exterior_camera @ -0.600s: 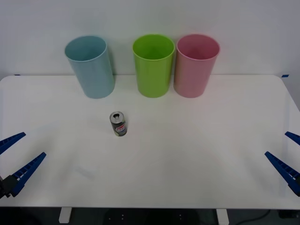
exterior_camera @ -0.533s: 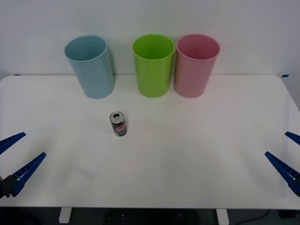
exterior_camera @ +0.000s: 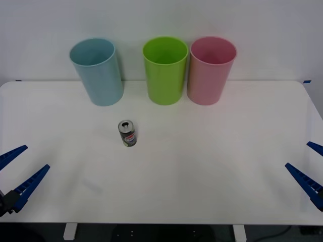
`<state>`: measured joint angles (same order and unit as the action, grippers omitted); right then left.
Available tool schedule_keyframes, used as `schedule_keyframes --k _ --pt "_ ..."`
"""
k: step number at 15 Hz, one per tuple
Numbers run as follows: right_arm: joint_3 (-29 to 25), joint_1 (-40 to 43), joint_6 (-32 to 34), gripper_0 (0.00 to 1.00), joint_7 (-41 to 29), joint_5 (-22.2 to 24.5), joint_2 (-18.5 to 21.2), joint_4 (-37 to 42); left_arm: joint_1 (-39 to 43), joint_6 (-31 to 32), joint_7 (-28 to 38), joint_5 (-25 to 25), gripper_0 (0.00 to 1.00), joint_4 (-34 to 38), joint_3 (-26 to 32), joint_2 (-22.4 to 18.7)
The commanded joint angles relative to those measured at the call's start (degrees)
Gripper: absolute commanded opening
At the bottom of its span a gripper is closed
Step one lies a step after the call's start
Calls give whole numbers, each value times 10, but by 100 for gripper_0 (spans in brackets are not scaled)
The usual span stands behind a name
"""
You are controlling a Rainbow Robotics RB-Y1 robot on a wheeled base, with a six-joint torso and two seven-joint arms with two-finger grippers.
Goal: Grasp the object on the table and drop it into the matching bin: aluminum can to the light blue bin, PET bottle to the pink bin.
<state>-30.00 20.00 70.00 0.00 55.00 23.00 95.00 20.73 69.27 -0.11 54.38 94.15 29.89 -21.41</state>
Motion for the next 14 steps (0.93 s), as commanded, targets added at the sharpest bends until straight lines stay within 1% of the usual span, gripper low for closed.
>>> schedule_keyframes --k 1,4,7,9,11,13,14 --pt "0 0 0 100 0 0 0 0 17 -12 -4 0 100 -1 -4 1" --pt "0 0 0 100 0 0 0 0 34 -23 -15 -2 100 -2 -5 1" --pt "0 0 0 100 0 0 0 0 31 -35 -22 23 100 -2 -16 1" --pt "0 0 0 100 0 0 0 0 22 -48 -24 37 100 -7 -33 1" --pt "0 0 0 100 0 0 0 0 2 -51 -34 38 100 -34 -47 1" --pt "0 0 0 100 0 0 0 0 -28 -50 -71 38 100 -77 -59 1" --pt "0 0 0 100 0 0 0 0 -45 -50 -75 39 100 -97 -66 1"
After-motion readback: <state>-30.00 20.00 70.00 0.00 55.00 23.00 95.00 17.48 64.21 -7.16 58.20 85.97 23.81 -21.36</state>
